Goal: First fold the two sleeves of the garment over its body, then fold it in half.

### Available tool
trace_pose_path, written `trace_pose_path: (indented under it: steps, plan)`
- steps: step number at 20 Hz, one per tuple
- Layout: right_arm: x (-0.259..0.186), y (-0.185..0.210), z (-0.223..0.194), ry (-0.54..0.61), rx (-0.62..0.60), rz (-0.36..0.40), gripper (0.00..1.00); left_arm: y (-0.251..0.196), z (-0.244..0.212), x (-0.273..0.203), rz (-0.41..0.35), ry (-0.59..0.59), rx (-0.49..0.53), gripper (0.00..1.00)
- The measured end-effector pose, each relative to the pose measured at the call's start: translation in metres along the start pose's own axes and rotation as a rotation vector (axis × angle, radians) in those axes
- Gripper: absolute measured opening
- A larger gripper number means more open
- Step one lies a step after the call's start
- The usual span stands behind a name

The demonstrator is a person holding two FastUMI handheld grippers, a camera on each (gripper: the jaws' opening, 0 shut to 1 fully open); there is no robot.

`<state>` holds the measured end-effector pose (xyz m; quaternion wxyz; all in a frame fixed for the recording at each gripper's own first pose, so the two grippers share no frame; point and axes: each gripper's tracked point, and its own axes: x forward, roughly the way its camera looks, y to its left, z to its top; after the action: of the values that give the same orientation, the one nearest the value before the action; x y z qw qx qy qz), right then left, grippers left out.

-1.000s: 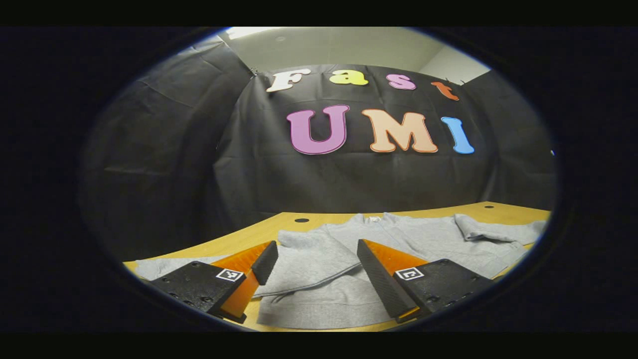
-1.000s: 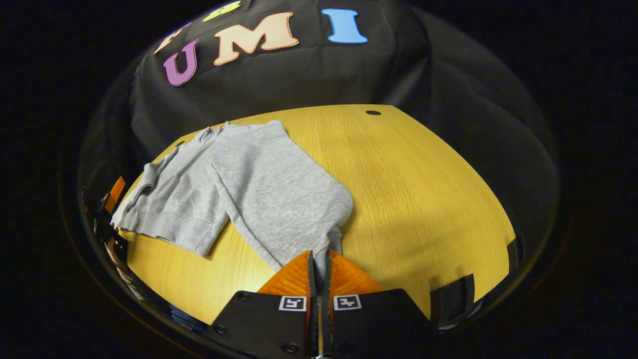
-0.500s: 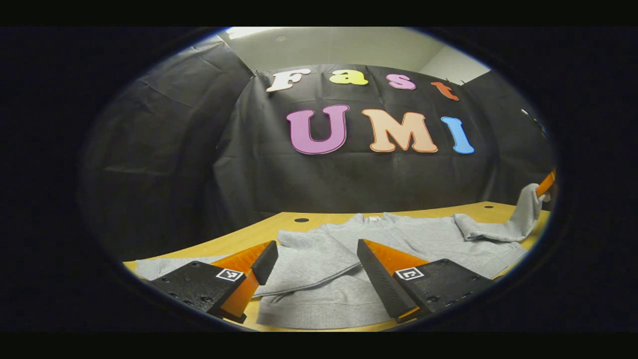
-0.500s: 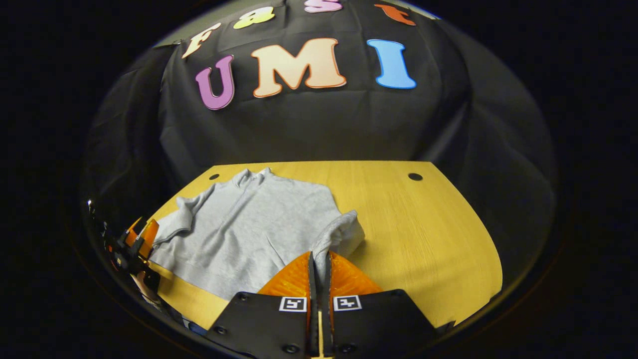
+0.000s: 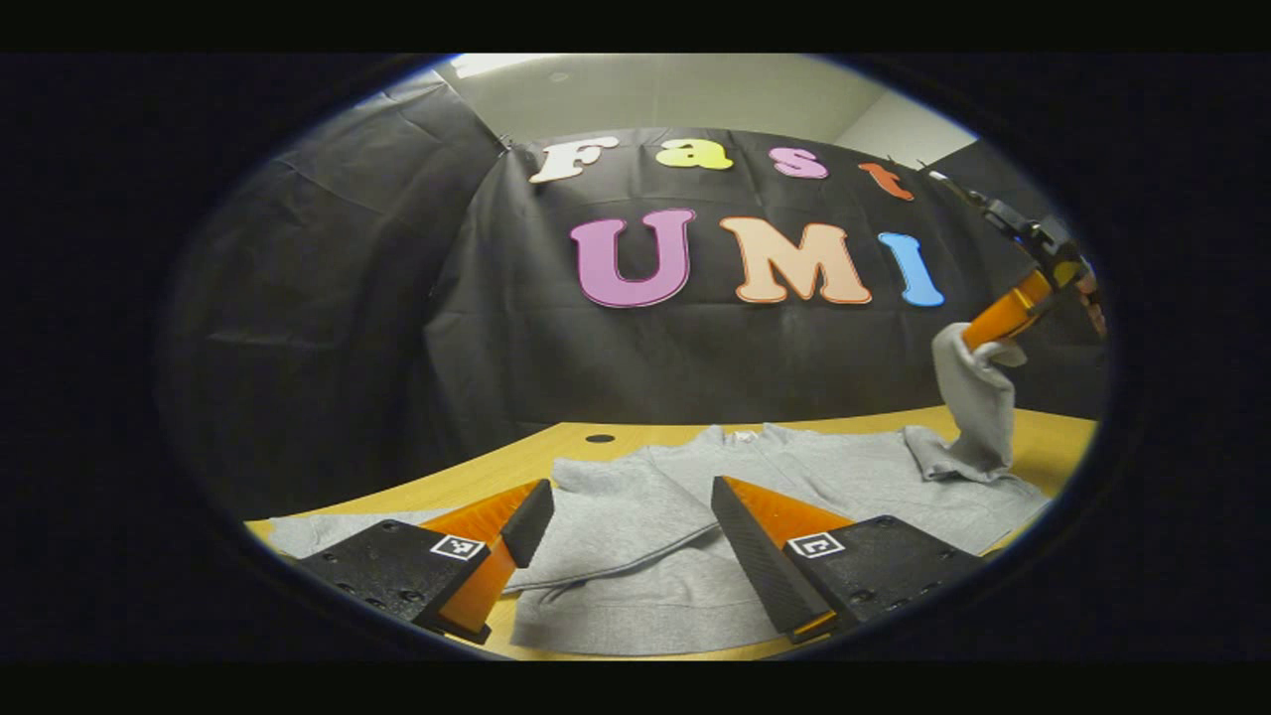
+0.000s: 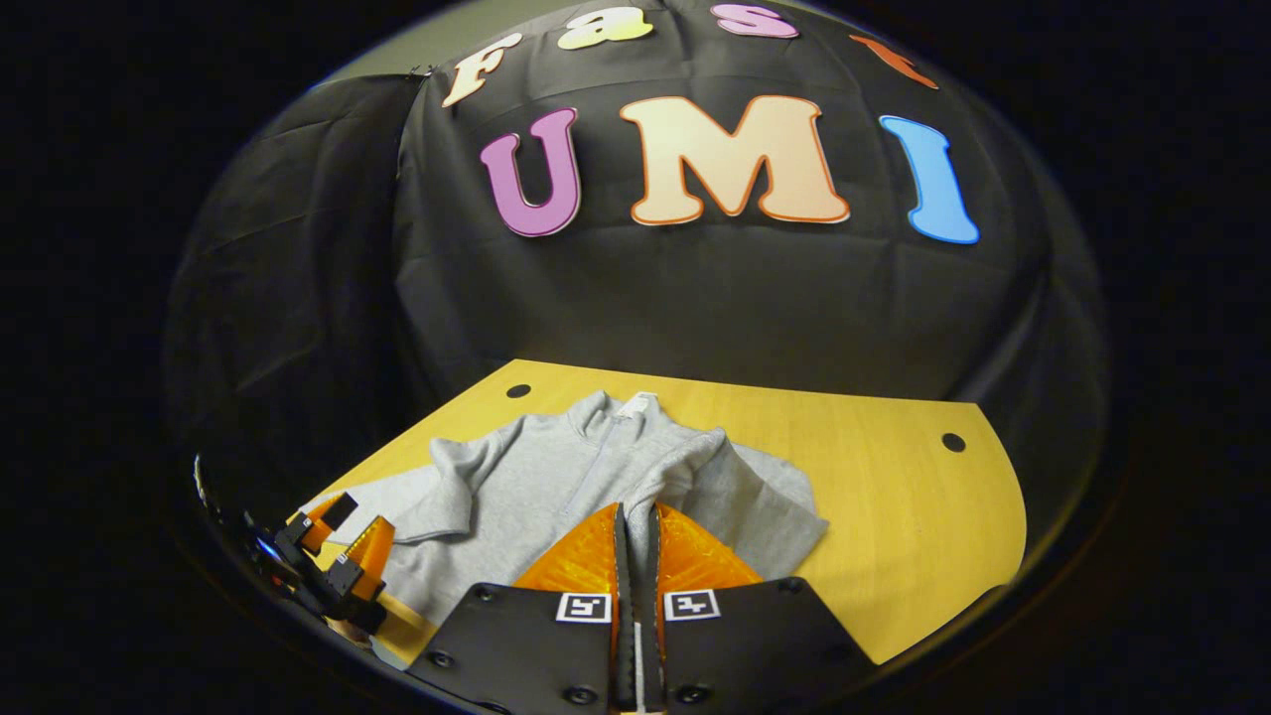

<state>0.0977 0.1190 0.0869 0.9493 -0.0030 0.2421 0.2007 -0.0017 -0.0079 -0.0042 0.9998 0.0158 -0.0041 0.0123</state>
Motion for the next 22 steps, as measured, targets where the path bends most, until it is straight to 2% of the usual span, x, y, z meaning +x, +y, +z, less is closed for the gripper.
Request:
trace_pose_path:
  steps: [3,6,11,18,22]
  plan:
    - [0.037,0.041,0.013,-0.013,0.008,0.068,0.03,0.000,0.000,0.000,0.000,-0.001,0.001,0.95]
    - [0.084,0.099,0.027,-0.034,0.017,0.164,0.05,0.000,0.000,0.000,0.000,-0.003,0.001,0.94]
    - [0.147,0.163,0.018,-0.038,0.040,0.236,0.05,0.000,0.000,0.001,0.000,-0.001,0.000,0.95]
    - [0.221,0.185,-0.052,0.087,0.056,0.244,0.05,-0.001,-0.002,0.000,0.000,-0.001,-0.001,0.94]
    - [0.214,0.186,-0.050,0.076,0.052,0.243,0.06,0.000,-0.001,0.000,0.000,-0.002,0.001,0.95]
